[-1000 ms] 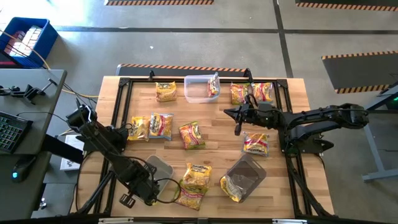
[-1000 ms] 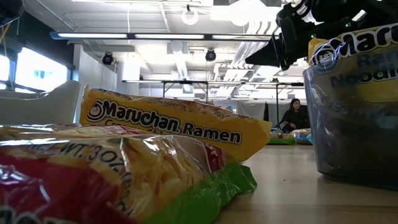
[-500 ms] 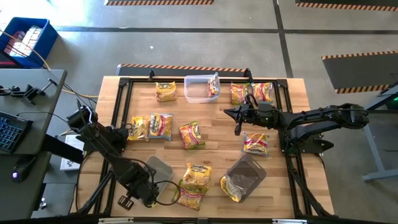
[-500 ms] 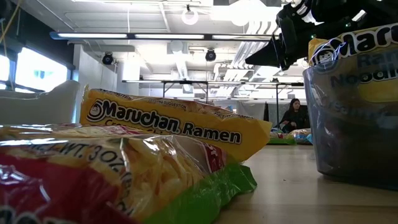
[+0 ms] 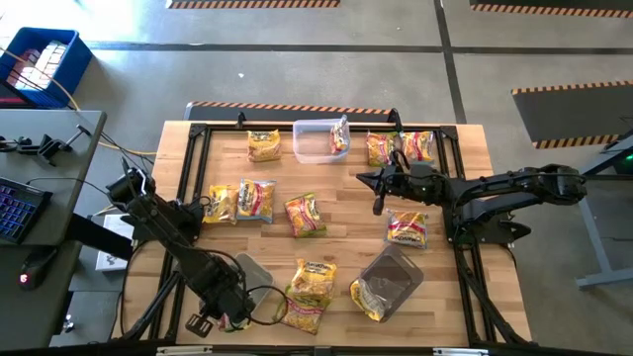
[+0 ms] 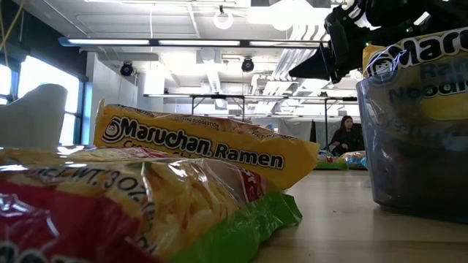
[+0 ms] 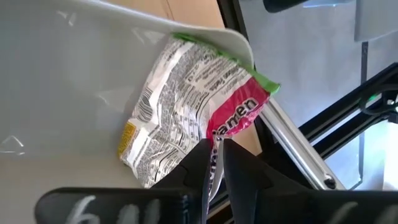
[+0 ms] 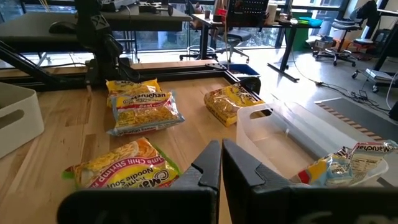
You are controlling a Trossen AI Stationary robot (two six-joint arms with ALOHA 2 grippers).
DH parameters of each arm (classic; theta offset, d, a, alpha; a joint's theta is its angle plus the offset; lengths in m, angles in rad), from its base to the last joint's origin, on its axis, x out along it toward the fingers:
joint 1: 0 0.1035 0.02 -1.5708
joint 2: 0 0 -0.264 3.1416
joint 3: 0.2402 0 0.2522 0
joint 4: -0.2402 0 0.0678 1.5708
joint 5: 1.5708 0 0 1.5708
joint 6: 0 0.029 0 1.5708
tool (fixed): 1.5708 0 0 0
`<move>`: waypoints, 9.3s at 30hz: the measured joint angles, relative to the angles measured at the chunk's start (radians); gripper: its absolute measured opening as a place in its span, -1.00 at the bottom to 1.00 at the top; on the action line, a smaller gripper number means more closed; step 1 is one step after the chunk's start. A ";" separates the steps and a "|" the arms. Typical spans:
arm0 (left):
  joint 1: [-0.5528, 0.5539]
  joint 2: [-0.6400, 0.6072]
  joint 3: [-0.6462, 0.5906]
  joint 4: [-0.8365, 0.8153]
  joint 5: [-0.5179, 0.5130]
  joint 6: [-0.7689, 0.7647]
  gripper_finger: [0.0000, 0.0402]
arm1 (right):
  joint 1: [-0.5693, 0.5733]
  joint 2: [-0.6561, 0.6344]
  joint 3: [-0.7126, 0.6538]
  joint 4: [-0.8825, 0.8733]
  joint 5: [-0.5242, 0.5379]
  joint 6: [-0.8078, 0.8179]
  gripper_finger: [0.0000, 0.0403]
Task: Sort Maruchan noodles
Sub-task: Put the light blue noodle pack into the transparent bin
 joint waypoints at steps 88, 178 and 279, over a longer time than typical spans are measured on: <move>0.696 -0.264 -0.347 0.260 -0.744 0.212 -1.00 | 0.054 0.000 0.003 -0.012 -0.023 0.035 -0.45; 1.001 -0.571 -0.338 0.851 0.005 0.486 -0.51 | -0.034 0.288 0.632 -0.551 -0.570 -0.181 -0.45; 0.732 0.148 -0.314 1.646 -1.358 0.650 -1.00 | -0.145 0.357 0.606 -0.508 -0.107 1.247 0.15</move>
